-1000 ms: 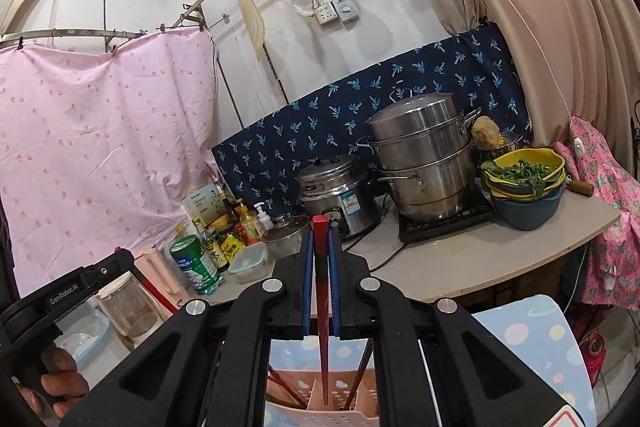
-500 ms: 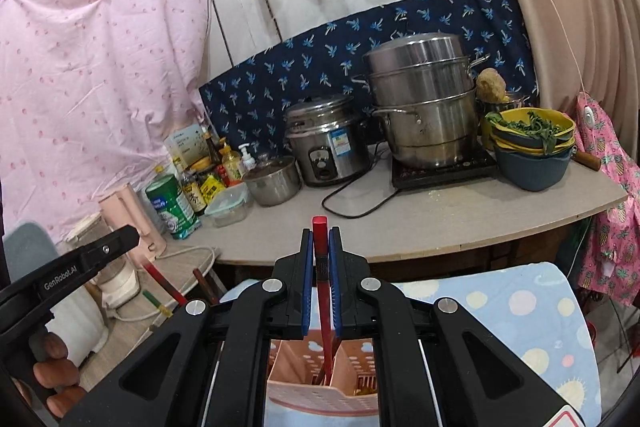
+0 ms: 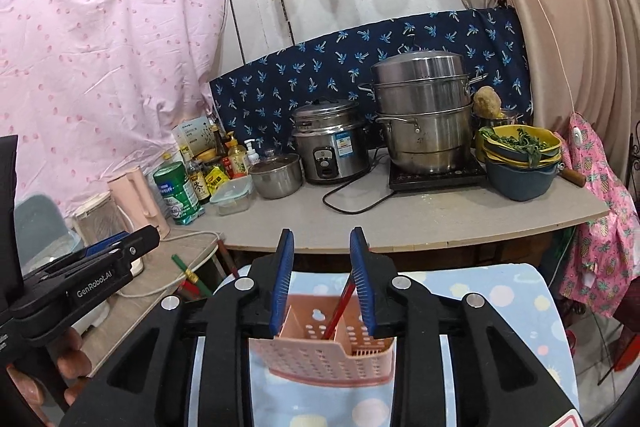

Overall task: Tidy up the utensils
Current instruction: 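Open both tools to release the red chopsticks into the basket, then move both open tools back to the last two dark brown chopsticks, then grasp a dark brown chopstick with the right tool while the left tool grasps the other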

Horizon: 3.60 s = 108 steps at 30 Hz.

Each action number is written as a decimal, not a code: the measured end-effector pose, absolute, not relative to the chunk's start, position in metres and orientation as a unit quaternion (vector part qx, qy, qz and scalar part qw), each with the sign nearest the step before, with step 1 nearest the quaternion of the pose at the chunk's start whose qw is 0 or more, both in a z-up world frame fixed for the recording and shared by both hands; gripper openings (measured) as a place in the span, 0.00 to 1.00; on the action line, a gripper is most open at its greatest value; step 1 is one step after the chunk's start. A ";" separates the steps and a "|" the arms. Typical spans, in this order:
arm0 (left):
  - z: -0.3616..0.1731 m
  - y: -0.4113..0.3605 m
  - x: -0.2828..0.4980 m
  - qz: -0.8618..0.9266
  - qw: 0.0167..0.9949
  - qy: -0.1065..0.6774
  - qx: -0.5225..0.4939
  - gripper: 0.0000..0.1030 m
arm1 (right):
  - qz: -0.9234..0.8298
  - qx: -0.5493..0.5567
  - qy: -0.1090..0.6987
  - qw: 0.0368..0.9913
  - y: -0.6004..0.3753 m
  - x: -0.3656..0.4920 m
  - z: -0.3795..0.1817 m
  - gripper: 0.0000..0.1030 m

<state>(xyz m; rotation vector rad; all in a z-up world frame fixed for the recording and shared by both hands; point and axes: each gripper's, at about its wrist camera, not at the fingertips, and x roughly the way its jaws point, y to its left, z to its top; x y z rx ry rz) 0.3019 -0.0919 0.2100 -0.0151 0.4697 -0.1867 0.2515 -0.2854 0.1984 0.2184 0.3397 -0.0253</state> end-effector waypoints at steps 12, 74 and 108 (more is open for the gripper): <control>0.171 -0.069 0.227 -0.082 0.958 0.275 0.031 0.46 | -0.012 0.106 0.203 0.973 -0.261 0.166 0.173 0.35; -0.019 -0.026 0.072 -0.085 0.891 0.440 0.070 0.51 | -0.010 0.077 0.401 0.913 -0.163 0.013 -0.044 0.08; -0.036 -0.072 0.055 -0.163 0.869 0.462 0.071 0.10 | -0.050 0.124 0.397 0.908 -0.205 -0.009 -0.045 0.07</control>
